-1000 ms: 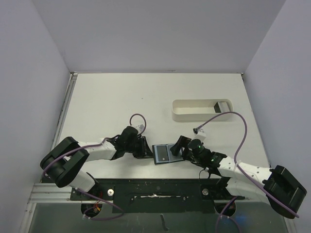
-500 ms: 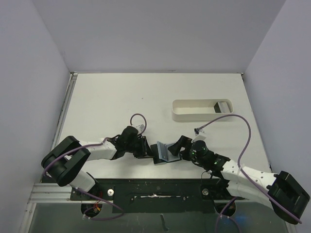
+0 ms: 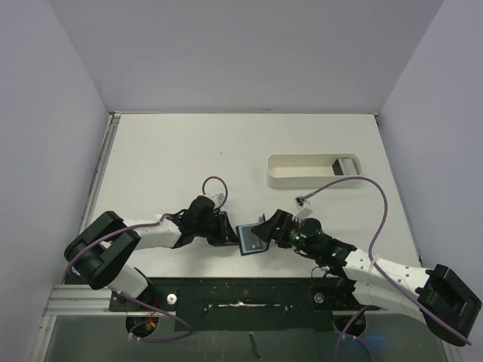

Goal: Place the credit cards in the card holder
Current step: Close the card holder at the center of the board.

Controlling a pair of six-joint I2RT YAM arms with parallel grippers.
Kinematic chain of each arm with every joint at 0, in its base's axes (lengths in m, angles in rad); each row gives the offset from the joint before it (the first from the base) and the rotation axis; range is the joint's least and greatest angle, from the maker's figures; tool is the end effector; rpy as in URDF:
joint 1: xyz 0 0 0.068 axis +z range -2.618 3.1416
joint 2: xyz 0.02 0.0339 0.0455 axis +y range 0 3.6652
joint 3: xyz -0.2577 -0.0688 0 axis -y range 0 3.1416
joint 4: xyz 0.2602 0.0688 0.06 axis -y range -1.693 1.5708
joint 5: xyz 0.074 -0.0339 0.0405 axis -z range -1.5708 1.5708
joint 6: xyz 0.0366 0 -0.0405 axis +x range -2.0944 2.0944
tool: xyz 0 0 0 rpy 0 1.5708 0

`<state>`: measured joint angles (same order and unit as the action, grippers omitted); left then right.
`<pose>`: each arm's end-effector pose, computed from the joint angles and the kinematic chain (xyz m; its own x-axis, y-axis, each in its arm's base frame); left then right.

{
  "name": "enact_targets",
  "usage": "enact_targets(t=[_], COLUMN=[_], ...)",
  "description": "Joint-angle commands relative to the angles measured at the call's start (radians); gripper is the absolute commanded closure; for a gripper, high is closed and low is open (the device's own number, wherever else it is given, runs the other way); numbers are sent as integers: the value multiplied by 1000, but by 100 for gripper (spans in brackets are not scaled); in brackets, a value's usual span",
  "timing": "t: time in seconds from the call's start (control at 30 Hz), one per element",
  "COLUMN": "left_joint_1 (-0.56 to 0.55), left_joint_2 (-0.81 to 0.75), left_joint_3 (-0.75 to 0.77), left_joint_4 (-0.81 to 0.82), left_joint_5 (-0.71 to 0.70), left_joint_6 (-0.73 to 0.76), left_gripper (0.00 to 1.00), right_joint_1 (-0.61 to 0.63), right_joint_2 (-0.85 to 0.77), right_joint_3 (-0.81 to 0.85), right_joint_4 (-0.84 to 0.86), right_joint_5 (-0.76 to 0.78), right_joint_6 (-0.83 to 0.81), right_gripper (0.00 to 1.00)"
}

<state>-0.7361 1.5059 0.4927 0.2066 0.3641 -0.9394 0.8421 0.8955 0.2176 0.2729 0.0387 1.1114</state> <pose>0.1889 -0.1888 0.1035 -0.9696 -0.1393 -0.2009 0.0462 0.7024 -0.7103 0.1348 0.1489 0.1546 -0.7633 0.4898 -0.4212 -0.0849 0.5703 0.8171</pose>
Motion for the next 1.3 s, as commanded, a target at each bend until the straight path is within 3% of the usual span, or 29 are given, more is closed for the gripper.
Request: enact_targets(t=[0.0,0.17,0.53,0.6,0.7,0.77,0.9,1.13,1.27], left_joint_1=[3,12,52,59,69,73,82,111,118], left_joint_2=[9,-36,-220,-225,-221,-223,-252,-310,-300], left_joint_3=[24,30,16,11,8,9,6,-8,-44], left_joint_4=[31,-9,-137,-144,-157,-167,-175,-212,-174], left_joint_5=[-9,-24,-110,-111,-120,-126,-132,-147,-125], left_joint_6=[7,9,11,16,26,32,32,24,6], left_gripper=[81,81,73,72,70,70,70,70,74], right_joint_1=[26,33,48,51,55,55,54,61,75], right_joint_2=[87,187,209,223,259,282,330,424,490], right_joint_3=[48,90,165,177,202,226,254,294,340], right_joint_4=[121,129,27,25,16,3,-7,-97,-176], right_joint_5=[-43,-75,-58,-64,-71,-76,-89,-47,-16], right_joint_6=[4,-18,-76,-82,-99,-112,-134,-165,-183], right_gripper=[14,20,42,42,30,30,38,61,65])
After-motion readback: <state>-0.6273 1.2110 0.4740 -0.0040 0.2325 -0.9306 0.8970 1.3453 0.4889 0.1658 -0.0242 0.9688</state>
